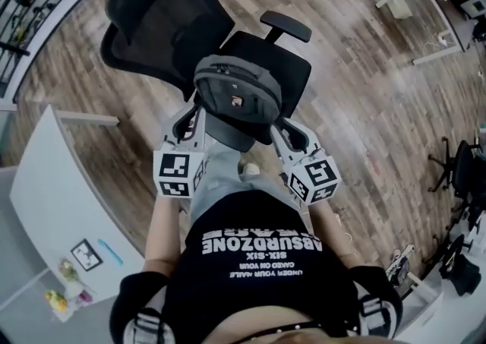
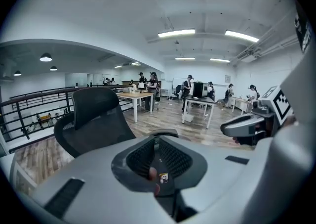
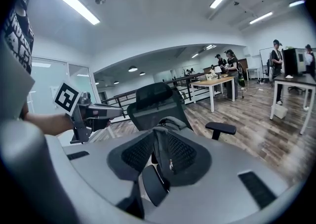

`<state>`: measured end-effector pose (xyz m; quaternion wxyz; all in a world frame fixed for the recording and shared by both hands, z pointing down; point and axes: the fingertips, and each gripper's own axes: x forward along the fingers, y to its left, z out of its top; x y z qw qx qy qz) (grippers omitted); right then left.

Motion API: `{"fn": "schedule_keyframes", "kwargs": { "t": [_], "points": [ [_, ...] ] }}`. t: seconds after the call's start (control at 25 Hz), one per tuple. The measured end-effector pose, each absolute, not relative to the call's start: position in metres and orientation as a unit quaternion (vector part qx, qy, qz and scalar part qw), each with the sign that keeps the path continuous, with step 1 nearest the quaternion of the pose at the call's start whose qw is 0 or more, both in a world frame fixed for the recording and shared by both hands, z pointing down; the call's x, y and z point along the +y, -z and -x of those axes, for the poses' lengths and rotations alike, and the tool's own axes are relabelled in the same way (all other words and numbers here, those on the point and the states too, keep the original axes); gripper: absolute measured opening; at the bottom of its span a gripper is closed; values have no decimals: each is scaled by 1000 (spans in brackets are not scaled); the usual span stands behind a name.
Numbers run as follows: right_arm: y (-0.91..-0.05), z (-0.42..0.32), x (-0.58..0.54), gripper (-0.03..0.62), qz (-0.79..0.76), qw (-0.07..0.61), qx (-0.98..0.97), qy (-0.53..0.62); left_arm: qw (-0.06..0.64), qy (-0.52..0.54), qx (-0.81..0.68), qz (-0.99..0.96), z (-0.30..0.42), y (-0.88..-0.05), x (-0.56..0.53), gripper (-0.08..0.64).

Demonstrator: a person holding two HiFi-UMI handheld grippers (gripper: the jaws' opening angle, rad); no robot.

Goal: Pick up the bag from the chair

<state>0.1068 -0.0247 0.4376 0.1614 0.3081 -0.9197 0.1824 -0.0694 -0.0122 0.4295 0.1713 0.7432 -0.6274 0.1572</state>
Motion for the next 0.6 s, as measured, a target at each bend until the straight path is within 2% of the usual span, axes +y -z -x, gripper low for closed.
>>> {"fn": "schedule_keyframes", "kwargs": {
  "t": [0.2, 0.32, 0.6],
  "points": [
    [-451, -93, -42, 91, -319, 178, -910, -198, 175, -179, -611, -751, 83, -446, -41, 26],
    [-458, -88, -53, 92, -328, 185, -904, -204, 178, -184, -603, -756, 90, -456, -53, 80],
    [-474, -77, -67, 95, -340, 216, -893, -201, 168, -199, -592, -763, 103, -471, -72, 138]
  ]
}}
